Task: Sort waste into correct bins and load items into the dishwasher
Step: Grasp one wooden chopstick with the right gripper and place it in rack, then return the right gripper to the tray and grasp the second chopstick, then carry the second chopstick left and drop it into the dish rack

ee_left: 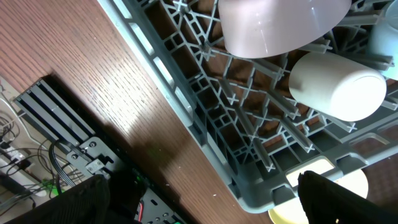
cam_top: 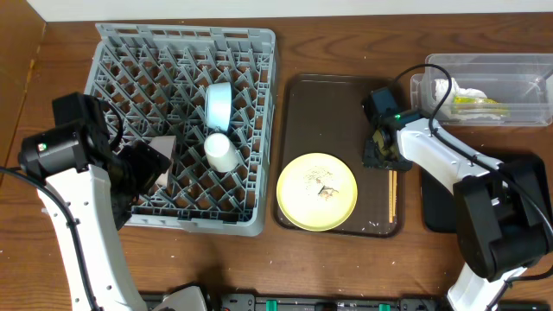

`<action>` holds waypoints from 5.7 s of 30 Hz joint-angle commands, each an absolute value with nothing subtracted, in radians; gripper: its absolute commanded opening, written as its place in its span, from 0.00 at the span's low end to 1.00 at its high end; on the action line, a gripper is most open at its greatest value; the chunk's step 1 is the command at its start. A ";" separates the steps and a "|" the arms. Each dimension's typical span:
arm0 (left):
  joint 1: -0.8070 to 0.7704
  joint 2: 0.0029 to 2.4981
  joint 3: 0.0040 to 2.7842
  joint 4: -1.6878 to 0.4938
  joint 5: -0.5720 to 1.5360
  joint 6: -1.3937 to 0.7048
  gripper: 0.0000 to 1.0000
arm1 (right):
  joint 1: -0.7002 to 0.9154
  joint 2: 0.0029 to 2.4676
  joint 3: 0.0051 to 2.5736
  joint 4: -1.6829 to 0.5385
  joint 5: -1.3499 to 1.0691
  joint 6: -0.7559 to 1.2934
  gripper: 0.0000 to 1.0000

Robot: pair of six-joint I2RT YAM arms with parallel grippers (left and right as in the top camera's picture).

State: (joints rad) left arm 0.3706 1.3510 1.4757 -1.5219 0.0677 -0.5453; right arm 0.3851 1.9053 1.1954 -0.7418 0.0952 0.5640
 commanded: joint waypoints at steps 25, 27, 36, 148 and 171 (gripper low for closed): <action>0.375 1.349 1.477 -1.528 0.051 -0.535 0.98 | 0.380 1.904 1.182 -0.708 0.062 0.545 0.01; 0.375 1.349 1.477 -1.528 0.051 -0.535 0.98 | 0.380 1.895 1.237 -0.752 0.062 0.545 0.01; 0.375 1.349 1.477 -1.528 0.051 -0.535 0.98 | 0.391 1.870 1.581 -0.862 -0.152 0.538 0.01; 0.375 1.349 1.477 -1.528 0.051 -0.535 0.98 | 0.333 1.986 1.283 -0.703 -0.140 0.492 0.01; 0.375 1.349 1.477 -1.528 0.051 -0.535 0.98 | 0.686 2.051 1.713 -0.361 -0.314 0.856 0.01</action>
State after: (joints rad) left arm 0.3706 1.3510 1.4757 -1.5219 0.0673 -0.5449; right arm 0.6472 2.0159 1.7081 -0.3676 -0.3660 0.7822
